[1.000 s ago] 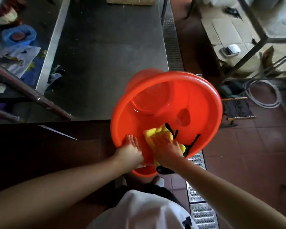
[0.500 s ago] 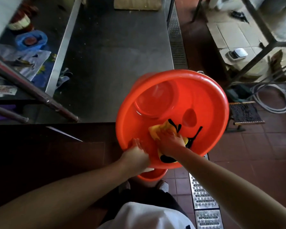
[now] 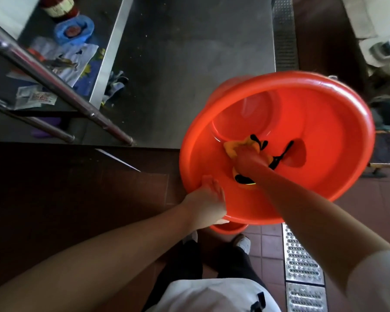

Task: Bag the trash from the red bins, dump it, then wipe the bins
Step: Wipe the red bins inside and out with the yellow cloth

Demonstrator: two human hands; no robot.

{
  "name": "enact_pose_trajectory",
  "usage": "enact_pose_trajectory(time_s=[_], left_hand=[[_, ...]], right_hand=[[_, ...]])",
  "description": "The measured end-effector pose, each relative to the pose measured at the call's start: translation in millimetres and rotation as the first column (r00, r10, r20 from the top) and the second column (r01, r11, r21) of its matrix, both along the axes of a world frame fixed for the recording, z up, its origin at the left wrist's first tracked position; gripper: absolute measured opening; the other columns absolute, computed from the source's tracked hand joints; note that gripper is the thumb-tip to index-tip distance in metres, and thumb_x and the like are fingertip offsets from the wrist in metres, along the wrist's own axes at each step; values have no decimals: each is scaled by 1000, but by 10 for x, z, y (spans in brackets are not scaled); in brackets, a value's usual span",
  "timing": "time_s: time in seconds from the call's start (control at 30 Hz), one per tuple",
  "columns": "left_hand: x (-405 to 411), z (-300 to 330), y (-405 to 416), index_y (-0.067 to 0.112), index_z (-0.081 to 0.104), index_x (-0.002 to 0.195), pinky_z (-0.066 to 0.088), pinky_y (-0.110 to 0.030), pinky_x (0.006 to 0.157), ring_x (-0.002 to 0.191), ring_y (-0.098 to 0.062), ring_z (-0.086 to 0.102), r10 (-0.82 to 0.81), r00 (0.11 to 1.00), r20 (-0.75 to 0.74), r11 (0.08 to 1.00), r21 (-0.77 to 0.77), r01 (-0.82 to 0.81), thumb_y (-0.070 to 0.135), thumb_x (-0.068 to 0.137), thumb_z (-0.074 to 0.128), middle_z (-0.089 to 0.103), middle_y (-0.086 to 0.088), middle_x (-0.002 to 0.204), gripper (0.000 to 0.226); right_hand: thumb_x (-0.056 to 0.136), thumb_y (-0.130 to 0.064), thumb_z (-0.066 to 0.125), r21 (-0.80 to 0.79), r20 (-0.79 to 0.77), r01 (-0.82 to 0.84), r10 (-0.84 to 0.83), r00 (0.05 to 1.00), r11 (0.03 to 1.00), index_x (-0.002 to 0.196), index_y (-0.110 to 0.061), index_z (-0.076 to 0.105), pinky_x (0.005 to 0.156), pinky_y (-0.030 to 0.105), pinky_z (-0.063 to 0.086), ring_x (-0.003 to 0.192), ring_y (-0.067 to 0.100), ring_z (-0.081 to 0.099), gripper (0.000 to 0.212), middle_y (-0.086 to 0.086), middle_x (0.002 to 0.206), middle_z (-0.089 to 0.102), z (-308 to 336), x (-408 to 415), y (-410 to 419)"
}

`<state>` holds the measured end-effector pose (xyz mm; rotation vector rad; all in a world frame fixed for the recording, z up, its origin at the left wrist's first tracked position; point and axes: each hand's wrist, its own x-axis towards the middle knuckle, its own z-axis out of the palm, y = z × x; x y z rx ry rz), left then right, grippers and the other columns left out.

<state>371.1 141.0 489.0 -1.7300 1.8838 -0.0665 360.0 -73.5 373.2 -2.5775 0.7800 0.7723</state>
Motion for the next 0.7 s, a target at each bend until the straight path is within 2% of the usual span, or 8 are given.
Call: enact_pose_trajectory(time_s=[0.1, 0.2, 0.3, 0.4, 0.5, 0.57, 0.63, 0.7], left_hand=[[57, 45, -4, 7, 78, 91, 57, -42, 78, 79, -34, 71, 33, 999, -43, 999, -25, -34, 83, 69, 55, 74, -17, 86, 82], [110, 73, -6, 7, 77, 81, 57, -44, 73, 73, -38, 70, 57, 989, -140, 998, -17, -60, 79, 58, 69, 73, -20, 77, 76], [142, 47, -13, 7, 77, 90, 54, -53, 82, 87, -46, 68, 44, 994, -104, 996, 83, -36, 77, 71, 60, 72, -25, 90, 75], [199, 49, -12, 11, 78, 96, 53, -51, 85, 90, -42, 68, 35, 997, -70, 996, 87, -29, 78, 77, 48, 74, -20, 93, 76], [265, 71, -9, 4, 73, 105, 50, -50, 86, 92, -41, 66, -14, 998, -67, 993, 112, 22, 77, 82, 42, 72, -23, 99, 83], [361, 104, -4, 1, 69, 111, 47, -49, 89, 96, -39, 65, -67, 996, -63, 994, 86, 73, 76, 85, 40, 70, -23, 104, 84], [507, 177, 22, 2, 66, 114, 44, -48, 93, 100, -37, 64, -127, 991, -42, 989, 72, 129, 77, 86, 38, 69, -21, 108, 84], [662, 287, 50, 3, 63, 119, 37, -53, 102, 107, -38, 62, -175, 984, 26, 982, 72, 173, 75, 87, 38, 67, -21, 115, 83]], right_hand=[[100, -32, 33, 21, -47, -12, 13, 999, 1000, 150, -25, 33, 114, 61, 25, 148, 30, 24, 50, 7, 159, 29, 179, -176, 130], [100, -54, 27, 42, -37, 3, -1, 999, 999, 154, -32, 24, 112, 61, 26, 150, 23, 18, 58, -1, 164, 21, 467, -497, 347], [85, -84, 19, 51, -14, -101, 102, 995, 994, 158, -37, 10, 119, 57, 17, 154, 23, 7, 88, -5, 167, 11, 740, -852, 548], [60, -104, 22, 12, 23, -213, 213, 977, 977, 159, -38, 4, 120, 53, 19, 154, 23, 8, 120, -7, 167, 10, 956, -1164, 685], [69, -89, 51, -126, -17, -386, 387, 922, 914, 161, -29, 7, 114, 47, 31, 152, 25, 20, 118, -2, 167, 16, 1042, -1300, 741], [73, -75, 63, -176, -32, -416, 417, 908, 892, 161, -28, 11, 109, 43, 38, 149, 24, 28, 112, -2, 166, 23, 1094, -1326, 733], [66, -67, 73, -253, -38, -449, 455, 890, 857, 155, -29, 36, 96, 40, 50, 137, 26, 48, 104, -2, 154, 47, 1211, -1376, 656], [49, -58, 83, -368, -56, -497, 515, 856, 786, 134, -28, 64, 74, 36, 57, 113, 27, 67, 92, -2, 127, 68, 1284, -1472, 572]])
